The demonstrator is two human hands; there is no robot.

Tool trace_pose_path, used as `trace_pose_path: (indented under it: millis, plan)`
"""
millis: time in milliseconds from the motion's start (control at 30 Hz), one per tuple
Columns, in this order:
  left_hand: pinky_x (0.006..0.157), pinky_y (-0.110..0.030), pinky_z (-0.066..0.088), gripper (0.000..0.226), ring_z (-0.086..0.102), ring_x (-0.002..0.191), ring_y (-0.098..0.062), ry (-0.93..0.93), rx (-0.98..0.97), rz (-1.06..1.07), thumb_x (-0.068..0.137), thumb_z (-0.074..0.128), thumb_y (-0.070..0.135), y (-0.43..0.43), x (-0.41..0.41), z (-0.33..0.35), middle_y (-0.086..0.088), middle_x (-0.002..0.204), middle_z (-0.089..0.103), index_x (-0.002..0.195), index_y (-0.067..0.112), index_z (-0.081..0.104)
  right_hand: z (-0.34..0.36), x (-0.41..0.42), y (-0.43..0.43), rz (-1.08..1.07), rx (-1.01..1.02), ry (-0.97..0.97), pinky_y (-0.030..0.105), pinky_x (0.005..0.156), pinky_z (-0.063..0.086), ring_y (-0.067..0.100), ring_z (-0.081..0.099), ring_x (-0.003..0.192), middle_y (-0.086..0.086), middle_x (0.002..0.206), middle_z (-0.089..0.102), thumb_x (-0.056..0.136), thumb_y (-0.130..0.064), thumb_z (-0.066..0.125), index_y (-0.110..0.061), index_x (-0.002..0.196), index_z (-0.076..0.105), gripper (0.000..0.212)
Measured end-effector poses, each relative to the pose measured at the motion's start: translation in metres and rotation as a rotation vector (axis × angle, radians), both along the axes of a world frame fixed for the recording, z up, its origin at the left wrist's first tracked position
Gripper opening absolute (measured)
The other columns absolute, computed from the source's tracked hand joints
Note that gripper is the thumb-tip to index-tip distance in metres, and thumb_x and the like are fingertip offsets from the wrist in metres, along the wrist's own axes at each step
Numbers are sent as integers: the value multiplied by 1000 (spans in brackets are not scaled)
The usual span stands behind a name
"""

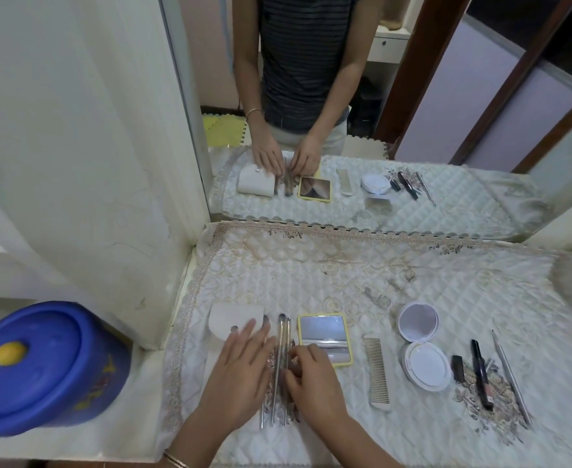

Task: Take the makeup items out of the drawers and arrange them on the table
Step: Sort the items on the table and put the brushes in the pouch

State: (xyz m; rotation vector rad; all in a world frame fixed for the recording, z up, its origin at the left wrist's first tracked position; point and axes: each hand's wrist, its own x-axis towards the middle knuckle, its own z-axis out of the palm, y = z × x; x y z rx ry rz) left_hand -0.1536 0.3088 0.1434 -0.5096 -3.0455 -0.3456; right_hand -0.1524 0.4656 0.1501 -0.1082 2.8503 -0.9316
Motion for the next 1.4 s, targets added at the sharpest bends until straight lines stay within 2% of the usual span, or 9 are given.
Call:
trace_pose_path:
  millis: [133,267,400,500,600,767,900,1133,1400]
  plan:
    - [114,-35,-6,58,-11,144,-16,-68,9,236,92,9,53,-20,7,-6,2,148,28,139,28,31,-9,2,-1,171,183,232,20,81,36,9,50,97,-9,100,65,70,-41,50,-32,101,55,33]
    - [110,-29,0,64,1,140,-22,-207,74,314,88,7,64,-28,9,-18,-11,149,32,144,36,-3,-11,-1,-11,296,216,269,23,91,43,10,49,108,-14,104,64,71,-40,50,-36,97,56,27]
    - [111,-20,-10,64,-24,141,-10,-243,130,268,90,8,61,-26,7,-22,-7,150,14,144,30,-6,-15,-5,-16,267,230,318,22,88,34,11,44,108,-11,93,64,70,-38,50,-32,87,58,20]
    - [109,-16,-15,64,-38,131,3,-177,252,265,79,-1,75,-23,7,-28,14,152,-27,133,51,-24,-15,-9,-16,234,218,324,25,86,48,14,44,110,-8,93,61,69,-36,51,-30,85,57,18]
    - [112,-22,-13,64,-49,119,8,-228,277,253,61,-16,84,-19,4,-21,14,144,-32,114,61,-42,-15,-11,-17,201,213,263,30,87,53,18,50,113,-4,102,64,69,-40,49,-32,86,55,19]
    - [113,-28,-5,60,-46,121,10,-219,286,252,64,-14,81,-19,4,-22,5,148,-22,116,62,-39,-10,-16,-18,218,265,228,32,83,56,20,64,106,-4,103,68,64,-45,47,-34,86,59,27]
    - [113,-28,-4,59,-46,122,8,-237,283,269,62,-17,81,-17,5,-20,9,146,-24,113,63,-40,-21,-19,-22,198,238,234,31,87,52,21,55,106,-1,100,62,64,-38,49,-26,85,52,24]
    - [116,-32,-2,74,-31,132,-6,-274,290,272,63,-8,83,-17,6,-15,10,146,-25,125,52,-34,-18,-26,-20,139,249,308,18,63,52,11,40,85,-7,83,60,65,-37,47,-28,77,56,18]
    - [111,-26,-7,95,-30,133,-9,-331,305,289,60,11,81,-12,5,-7,10,144,-29,134,31,-22,-17,-15,-7,208,298,224,26,79,55,17,65,104,-8,108,69,80,-43,40,-38,99,58,27]
